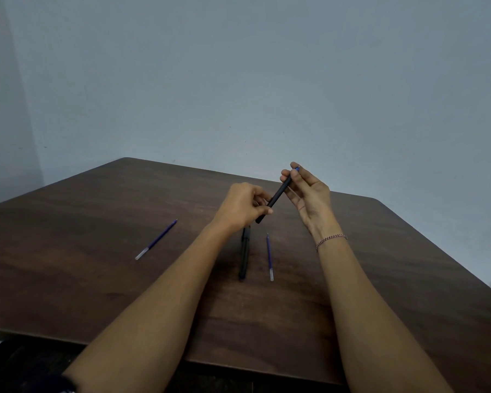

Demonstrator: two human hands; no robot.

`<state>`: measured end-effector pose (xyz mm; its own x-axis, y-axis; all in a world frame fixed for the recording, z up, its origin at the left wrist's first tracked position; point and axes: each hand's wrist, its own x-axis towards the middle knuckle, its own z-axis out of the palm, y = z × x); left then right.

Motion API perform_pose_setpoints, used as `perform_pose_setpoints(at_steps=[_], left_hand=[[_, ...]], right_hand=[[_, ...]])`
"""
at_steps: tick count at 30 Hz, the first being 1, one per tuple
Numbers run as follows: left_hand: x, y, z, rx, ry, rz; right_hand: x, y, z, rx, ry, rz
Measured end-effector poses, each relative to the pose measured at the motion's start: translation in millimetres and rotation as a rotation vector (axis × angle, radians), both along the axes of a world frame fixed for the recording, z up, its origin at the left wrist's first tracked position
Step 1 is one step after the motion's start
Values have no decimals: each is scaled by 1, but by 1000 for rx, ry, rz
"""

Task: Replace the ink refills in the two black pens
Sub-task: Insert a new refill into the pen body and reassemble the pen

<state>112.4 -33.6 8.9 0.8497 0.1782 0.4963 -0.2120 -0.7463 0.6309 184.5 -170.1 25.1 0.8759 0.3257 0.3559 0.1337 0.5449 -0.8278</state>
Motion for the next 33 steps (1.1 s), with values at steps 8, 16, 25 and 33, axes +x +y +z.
perform_pose_setpoints(at_steps=[8, 16, 25, 33], left_hand=[[0, 1, 0, -14, -1, 20], [1, 15, -1, 23, -58, 121], [-3, 63, -3, -341, -154, 528], [-5, 63, -5, -326, -151, 561]], right_hand=[[-5, 2, 2, -27, -21, -72], [-6, 11, 1, -140, -105, -102], [-22, 40, -25, -1182, -817, -291], [-30, 62, -33, -1650, -1003, -234]])
